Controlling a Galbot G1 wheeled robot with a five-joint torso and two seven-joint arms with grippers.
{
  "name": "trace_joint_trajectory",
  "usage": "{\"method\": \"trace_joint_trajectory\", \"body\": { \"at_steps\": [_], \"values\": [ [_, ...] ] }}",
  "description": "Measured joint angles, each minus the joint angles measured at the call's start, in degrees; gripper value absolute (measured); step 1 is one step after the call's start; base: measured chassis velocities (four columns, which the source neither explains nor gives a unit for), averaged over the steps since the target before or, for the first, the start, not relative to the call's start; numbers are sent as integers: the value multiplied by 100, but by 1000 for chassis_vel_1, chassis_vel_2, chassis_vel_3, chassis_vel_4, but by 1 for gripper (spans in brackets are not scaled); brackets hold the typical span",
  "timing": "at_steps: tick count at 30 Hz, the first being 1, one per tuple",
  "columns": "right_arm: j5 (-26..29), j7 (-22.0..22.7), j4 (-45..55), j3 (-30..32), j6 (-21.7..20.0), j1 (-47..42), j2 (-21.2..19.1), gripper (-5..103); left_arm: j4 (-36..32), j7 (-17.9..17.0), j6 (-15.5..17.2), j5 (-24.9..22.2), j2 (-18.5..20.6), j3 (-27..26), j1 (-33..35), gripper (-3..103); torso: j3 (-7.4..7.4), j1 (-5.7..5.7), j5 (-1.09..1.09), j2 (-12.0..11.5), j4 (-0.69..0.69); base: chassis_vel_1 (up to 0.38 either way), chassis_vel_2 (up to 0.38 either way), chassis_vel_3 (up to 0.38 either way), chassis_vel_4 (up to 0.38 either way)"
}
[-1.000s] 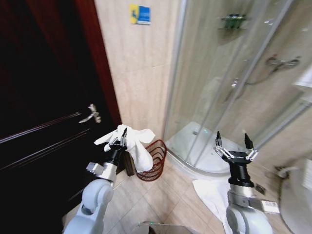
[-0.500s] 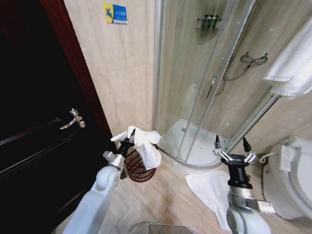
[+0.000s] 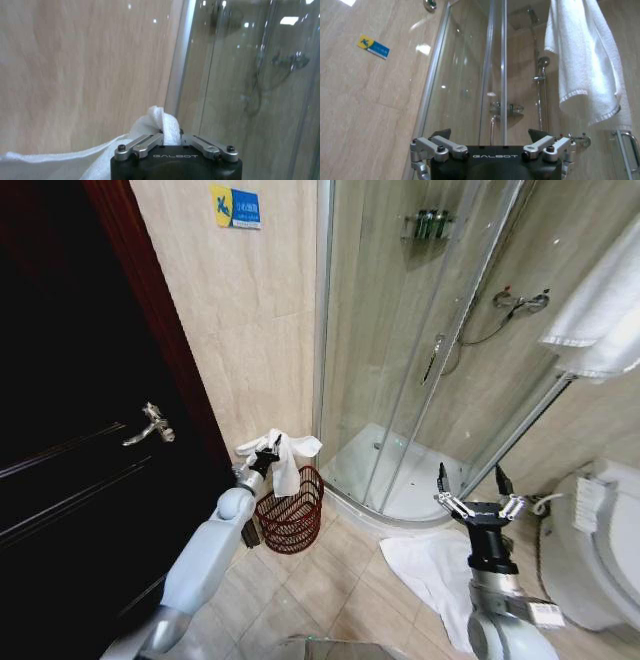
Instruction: Discard the used towel into the hamper.
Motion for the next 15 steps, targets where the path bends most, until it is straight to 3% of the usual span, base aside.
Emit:
{"method": "trace_joint_trajectory", "body": {
  "at_steps": [5,8,15],
  "values": [
    [20,-154,-48,40,12,-24,-12,100,625,23,-129,66,-161,190,-264,0,0,0,1,0,-1,0,0,0,0],
    [116,55,-65,43,96,80,-13,100,1276,121,-261,325,-284,268,-532,0,0,0,1,0,0,0,0,0,0],
    [170,66,-22,116,48,53,-109,100,2174,197,-509,681,-443,250,-920,0,0,0,0,0,-1,0,0,0,0]
  ]
}}
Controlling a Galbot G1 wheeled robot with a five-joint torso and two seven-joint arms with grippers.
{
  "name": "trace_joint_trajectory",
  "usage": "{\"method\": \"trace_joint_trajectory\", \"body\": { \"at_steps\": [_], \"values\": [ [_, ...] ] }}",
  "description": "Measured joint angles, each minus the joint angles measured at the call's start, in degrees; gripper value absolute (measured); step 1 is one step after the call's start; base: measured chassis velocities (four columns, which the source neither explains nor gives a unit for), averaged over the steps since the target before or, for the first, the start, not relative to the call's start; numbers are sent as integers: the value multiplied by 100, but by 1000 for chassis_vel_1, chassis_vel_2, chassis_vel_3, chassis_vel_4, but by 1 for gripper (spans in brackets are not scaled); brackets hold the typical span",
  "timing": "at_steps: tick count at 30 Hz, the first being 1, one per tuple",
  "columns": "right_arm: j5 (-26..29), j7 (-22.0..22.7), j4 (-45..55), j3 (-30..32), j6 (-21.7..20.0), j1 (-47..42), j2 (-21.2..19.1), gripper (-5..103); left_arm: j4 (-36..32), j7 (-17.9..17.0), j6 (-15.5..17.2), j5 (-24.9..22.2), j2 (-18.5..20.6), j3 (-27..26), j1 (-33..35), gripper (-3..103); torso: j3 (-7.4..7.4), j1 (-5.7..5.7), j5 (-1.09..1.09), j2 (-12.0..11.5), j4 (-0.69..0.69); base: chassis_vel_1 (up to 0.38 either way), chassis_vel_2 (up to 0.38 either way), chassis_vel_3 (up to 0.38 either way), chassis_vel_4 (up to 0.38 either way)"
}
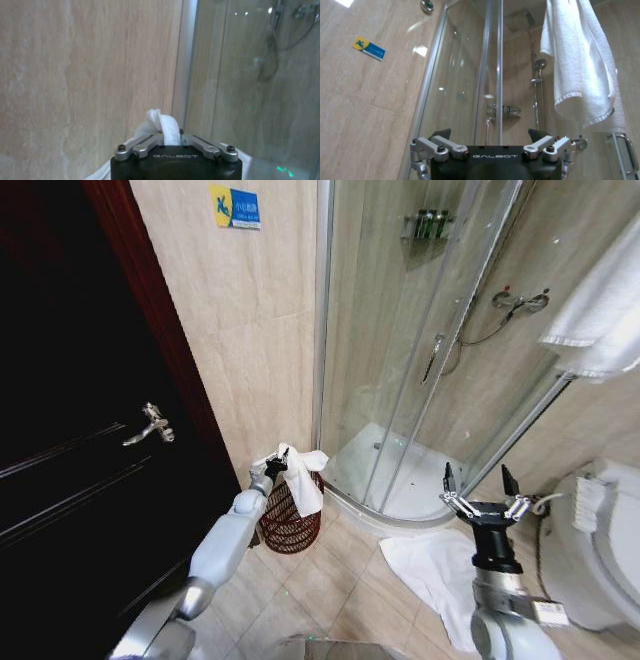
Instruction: Discard the used towel into the hamper.
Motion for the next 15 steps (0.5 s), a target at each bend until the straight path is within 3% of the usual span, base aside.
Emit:
{"method": "trace_joint_trajectory", "body": {
  "at_steps": [5,9,15],
  "values": [
    [-16,15,20,-1,-60,-1,-9,100,313,14,-20,75,-24,136,-151,0,0,0,1,0,0,0,0,0,0],
    [-115,336,23,-3,-196,-50,-8,100,761,37,-71,185,-28,432,-331,0,0,0,0,0,0,0,0,0,0],
    [-87,389,65,2,-200,-111,18,100,1532,106,-310,481,-297,455,-469,0,0,0,0,0,0,0,0,0,0]
  ]
}}
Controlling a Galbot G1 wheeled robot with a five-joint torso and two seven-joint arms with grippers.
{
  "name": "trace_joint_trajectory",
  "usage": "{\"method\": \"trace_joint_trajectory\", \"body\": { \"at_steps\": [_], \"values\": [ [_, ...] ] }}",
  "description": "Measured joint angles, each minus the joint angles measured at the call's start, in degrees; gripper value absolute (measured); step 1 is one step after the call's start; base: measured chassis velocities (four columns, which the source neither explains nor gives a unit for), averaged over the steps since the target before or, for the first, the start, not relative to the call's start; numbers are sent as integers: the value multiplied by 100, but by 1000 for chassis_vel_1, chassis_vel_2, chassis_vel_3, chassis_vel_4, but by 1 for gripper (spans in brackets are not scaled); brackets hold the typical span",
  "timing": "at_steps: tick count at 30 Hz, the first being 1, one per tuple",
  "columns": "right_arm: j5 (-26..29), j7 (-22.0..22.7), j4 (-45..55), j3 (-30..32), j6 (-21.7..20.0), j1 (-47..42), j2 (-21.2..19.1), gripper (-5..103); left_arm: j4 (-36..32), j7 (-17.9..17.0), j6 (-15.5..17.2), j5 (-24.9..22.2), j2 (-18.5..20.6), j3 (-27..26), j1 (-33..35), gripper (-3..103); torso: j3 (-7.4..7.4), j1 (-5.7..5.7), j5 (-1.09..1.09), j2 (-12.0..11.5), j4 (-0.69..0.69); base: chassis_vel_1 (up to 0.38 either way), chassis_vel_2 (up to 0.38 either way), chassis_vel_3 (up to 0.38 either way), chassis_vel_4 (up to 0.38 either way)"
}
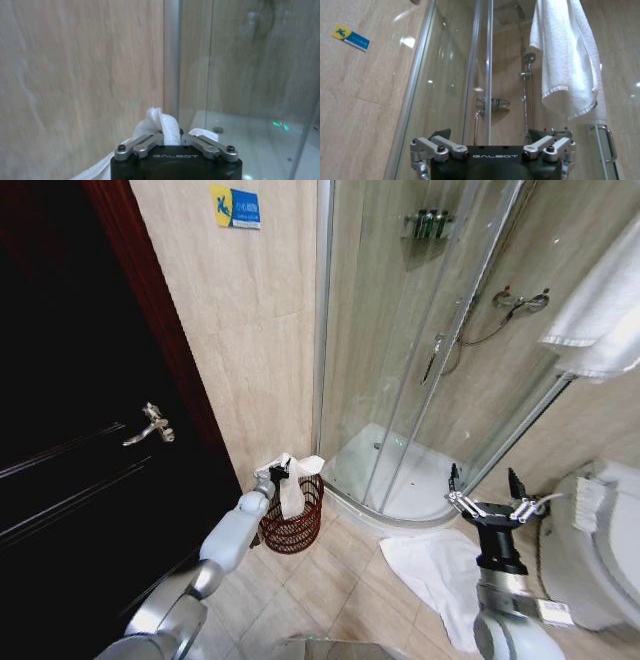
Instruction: Discard the used towel into the hamper.
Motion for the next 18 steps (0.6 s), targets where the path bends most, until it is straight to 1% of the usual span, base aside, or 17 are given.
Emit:
{"method": "trace_joint_trajectory", "body": {
  "at_steps": [1,5,6,8,9,10,11,16,18],
  "values": [
    [3,-30,-1,17,18,-17,3,100,199,62,-76,99,-77,-77,-33,0,0,0,1,0,0,0,0,0,0],
    [16,-111,-15,44,58,-55,28,100,458,87,-177,218,-187,-196,-62,0,0,0,1,0,0,0,0,0,0],
    [48,-214,-37,58,93,-95,44,100,633,91,-229,268,-230,-219,-68,0,0,0,0,0,0,0,0,0,0],
    [72,-324,-86,69,136,-122,52,100,900,48,-332,298,-272,-223,-120,0,0,0,1,0,1,0,0,0,0],
    [72,-324,-86,69,136,-122,52,100,900,48,-332,298,-272,-223,-120,0,0,0,1,0,1,0,0,0,0],
    [82,-338,-110,65,155,-108,55,100,1129,-7,-436,304,-320,-245,-203,0,0,-1,1,0,1,0,0,0,0],
    [85,-339,-119,54,164,-77,53,100,1290,-68,-459,328,-354,-271,-270,0,0,-1,1,0,0,0,0,0,0],
    [87,-338,-122,38,164,-35,37,100,1427,-70,-455,335,-365,-264,-320,0,0,0,1,0,1,0,0,0,0],
    [86,-338,-123,35,164,-40,39,100,1485,-54,-437,432,-367,-237,-322,0,0,0,1,0,0,0,0,0,0]
  ]
}}
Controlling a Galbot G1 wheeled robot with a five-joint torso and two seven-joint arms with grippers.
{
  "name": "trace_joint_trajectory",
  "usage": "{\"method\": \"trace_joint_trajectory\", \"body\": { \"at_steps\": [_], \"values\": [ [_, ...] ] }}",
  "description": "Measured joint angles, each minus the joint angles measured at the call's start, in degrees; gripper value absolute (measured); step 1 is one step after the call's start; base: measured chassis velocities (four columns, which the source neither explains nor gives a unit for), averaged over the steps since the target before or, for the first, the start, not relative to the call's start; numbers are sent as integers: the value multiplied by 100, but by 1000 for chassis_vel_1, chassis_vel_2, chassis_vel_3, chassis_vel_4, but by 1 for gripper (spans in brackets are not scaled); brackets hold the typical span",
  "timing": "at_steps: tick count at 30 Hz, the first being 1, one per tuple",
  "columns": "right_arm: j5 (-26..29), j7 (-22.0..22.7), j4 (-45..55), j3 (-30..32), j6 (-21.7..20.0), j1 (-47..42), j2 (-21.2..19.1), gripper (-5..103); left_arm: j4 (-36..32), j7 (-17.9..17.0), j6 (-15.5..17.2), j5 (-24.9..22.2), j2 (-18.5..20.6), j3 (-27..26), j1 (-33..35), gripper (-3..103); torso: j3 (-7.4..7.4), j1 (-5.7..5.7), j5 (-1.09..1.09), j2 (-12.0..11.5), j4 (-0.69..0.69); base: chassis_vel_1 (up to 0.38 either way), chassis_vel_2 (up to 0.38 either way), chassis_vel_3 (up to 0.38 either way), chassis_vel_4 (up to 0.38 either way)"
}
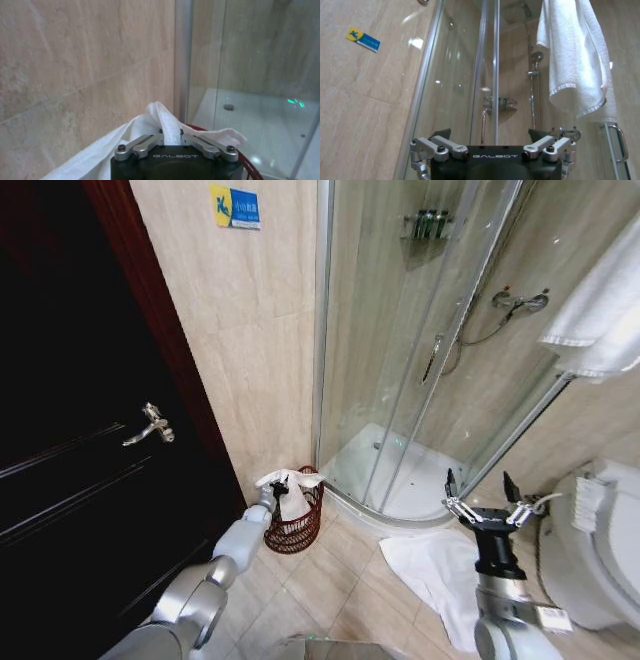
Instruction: Discard the used towel into the hamper.
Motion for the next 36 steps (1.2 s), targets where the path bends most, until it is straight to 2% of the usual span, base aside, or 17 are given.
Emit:
{"method": "trace_joint_trajectory", "body": {
  "at_steps": [5,11,19,30,36],
  "values": [
    [12,-10,11,3,25,-35,2,100,148,11,38,245,-7,74,-11,0,0,0,0,0,0,0,0,0,0],
    [114,-261,97,10,209,-24,-12,100,390,31,128,577,-186,12,-75,0,0,0,-1,0,-1,0,0,0,0],
    [134,-494,240,4,204,-9,-78,100,361,33,135,625,-285,-79,-19,0,0,0,0,0,-1,0,0,0,0],
    [167,-766,329,-56,215,-17,-47,100,264,57,113,655,-215,-66,108,0,0,-1,-1,1,0,-25,18,21,-27],
    [45,-780,318,-62,235,-58,-14,100,261,92,-47,1083,-178,-54,168,0,1,4,0,0,0,-57,71,81,-74]
  ]
}}
